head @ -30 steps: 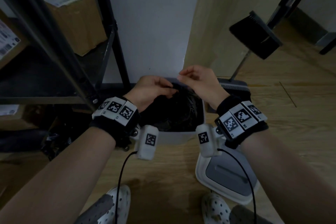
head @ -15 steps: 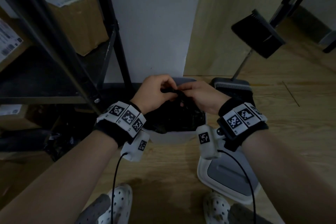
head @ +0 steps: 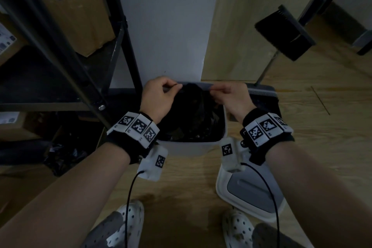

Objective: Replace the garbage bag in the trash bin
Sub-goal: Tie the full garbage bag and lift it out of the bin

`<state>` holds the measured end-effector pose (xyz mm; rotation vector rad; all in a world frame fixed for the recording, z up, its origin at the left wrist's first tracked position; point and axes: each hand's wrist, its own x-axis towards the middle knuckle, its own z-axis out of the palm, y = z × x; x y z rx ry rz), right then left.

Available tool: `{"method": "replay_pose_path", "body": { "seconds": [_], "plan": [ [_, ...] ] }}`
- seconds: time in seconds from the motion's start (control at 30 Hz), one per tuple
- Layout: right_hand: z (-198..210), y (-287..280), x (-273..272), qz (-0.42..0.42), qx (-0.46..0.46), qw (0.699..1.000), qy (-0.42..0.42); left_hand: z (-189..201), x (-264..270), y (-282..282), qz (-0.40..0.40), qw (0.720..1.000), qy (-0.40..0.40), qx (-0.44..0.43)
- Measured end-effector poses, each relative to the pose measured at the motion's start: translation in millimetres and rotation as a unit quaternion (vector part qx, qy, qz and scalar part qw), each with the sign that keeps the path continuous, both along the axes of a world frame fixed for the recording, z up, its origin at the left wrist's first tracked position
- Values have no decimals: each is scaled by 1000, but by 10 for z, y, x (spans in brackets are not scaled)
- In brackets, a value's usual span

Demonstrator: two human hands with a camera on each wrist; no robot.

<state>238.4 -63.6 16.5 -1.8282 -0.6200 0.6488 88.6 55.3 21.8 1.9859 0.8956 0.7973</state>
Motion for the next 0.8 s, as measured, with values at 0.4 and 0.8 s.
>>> {"method": "replay_pose_path", "body": {
  "seconds": [0.4, 0.8],
  "plan": [
    [-354, -230, 313, 33, -20, 994, 97, -365, -89, 128, 39, 979, 0, -200],
    [-350, -229, 468, -17, -39, 999, 19, -342, 18, 96, 150, 930, -45, -333]
  ]
}}
